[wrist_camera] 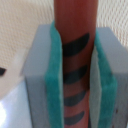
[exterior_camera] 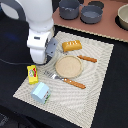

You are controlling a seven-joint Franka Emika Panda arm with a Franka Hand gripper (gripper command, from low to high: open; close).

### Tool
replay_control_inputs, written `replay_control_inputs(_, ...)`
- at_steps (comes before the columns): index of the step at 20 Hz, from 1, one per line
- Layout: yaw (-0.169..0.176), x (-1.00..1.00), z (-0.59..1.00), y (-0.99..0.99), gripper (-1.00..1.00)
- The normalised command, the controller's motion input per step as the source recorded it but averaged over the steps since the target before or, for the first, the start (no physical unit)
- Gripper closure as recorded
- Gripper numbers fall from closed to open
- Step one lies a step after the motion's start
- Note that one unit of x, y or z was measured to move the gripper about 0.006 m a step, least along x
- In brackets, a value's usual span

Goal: Interact with the objects in diverse but meaningful ways.

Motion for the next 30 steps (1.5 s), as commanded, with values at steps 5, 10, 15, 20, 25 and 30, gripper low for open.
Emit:
replay_control_inputs(5, 0.062, 0.67, 1.0, 0.61, 1.0)
replay_control_inputs(10, 0.034, 0.71, 0.91, 0.6, 1.0)
replay_control_inputs(15, 0.008, 0.8, 0.47, 0.61, 1.0)
replay_control_inputs(20, 0.0, 0.9, 0.47, 0.61, 1.0)
replay_control_inputs(25, 0.0, 0.87, 0.35, 0.61, 1.0)
replay_control_inputs(30, 0.0, 0.76, 0.4, 0.68, 1.0)
